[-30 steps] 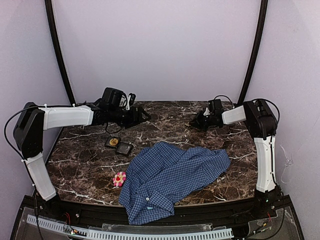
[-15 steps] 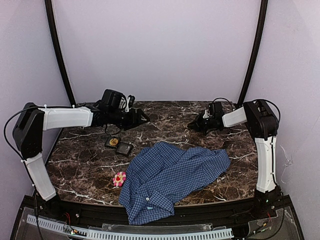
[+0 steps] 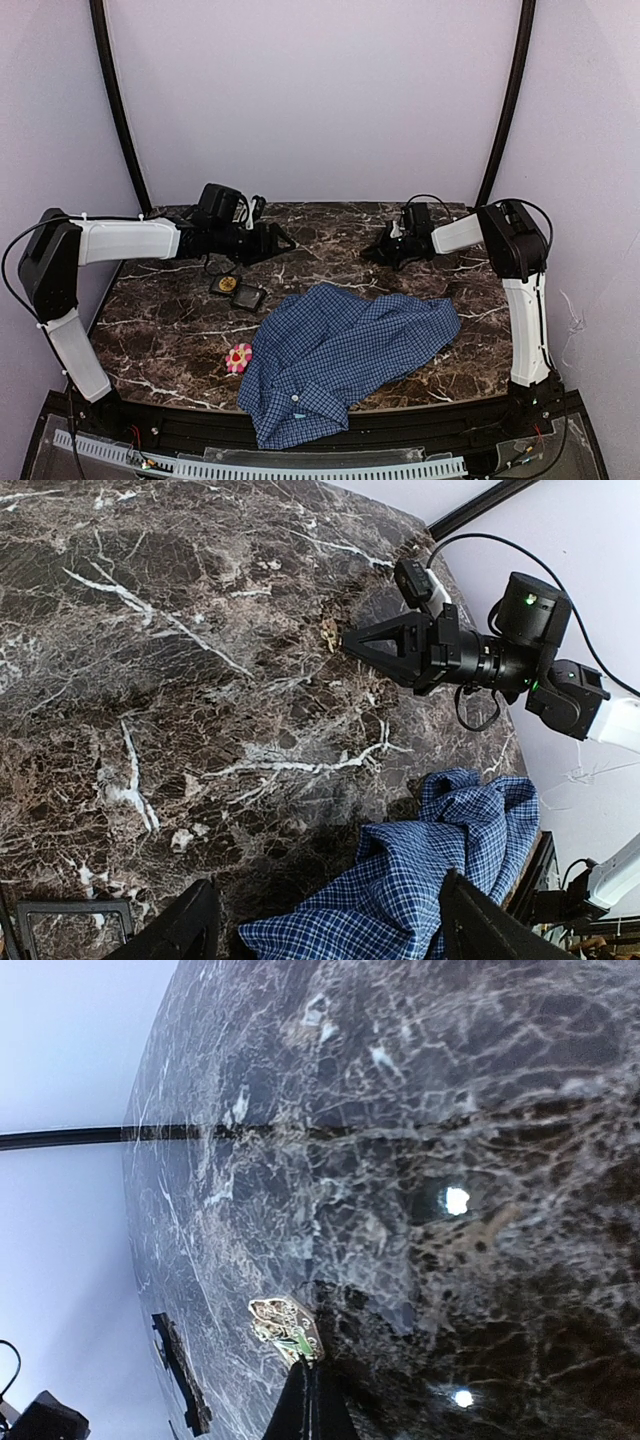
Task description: Remove the brooch from the garment
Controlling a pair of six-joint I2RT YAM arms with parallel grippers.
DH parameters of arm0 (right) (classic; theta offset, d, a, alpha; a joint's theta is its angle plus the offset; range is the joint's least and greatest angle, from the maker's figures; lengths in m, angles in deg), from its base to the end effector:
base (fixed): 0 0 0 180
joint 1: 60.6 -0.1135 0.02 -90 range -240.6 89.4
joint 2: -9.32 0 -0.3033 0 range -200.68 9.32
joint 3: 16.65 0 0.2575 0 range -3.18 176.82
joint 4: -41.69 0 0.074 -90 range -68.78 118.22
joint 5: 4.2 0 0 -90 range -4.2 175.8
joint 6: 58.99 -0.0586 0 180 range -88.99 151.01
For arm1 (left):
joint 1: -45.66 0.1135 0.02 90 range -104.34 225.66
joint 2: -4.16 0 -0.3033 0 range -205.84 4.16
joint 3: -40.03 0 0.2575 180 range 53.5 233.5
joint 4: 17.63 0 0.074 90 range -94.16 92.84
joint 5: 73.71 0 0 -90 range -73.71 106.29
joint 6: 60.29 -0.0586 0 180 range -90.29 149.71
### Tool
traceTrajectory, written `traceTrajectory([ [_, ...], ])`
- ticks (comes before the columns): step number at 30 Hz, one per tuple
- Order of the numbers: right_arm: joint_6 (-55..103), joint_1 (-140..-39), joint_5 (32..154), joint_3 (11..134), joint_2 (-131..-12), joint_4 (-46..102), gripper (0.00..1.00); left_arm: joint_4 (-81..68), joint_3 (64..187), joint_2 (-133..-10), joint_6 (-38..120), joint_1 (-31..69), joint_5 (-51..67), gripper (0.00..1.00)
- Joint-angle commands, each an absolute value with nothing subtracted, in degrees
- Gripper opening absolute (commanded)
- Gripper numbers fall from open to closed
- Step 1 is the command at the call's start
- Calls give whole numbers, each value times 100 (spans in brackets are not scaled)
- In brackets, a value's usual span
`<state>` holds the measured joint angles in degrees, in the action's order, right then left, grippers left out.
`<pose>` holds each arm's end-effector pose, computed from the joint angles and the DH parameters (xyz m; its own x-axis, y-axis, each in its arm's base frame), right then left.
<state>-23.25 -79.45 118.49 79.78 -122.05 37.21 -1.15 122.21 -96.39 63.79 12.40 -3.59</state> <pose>0.4883 0.2002 0.1153 -0.8922 0.4172 -0.1729 0.0983 0.5530 0.8274 0.3452 -0.2502 0.2567 -0.8155 -0.0953 -0.5708 0.3527 0.7002 -0.6208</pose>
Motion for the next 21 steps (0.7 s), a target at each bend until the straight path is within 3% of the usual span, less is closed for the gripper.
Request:
traceTrajectory([
  [1, -2234, -8032, 11729, 7989, -12346, 3609, 0, -206, 12101, -9432, 6349, 1261, -293, 77],
  [10, -2319, -7694, 11537, 7510, -11669, 3948, 0, -295, 12121, -9456, 6464, 1261, -268, 77],
  [21, -2412, -7671, 11877, 8145, -12320, 3823, 0, -226, 12176, -9511, 6436, 1261, -290, 77],
])
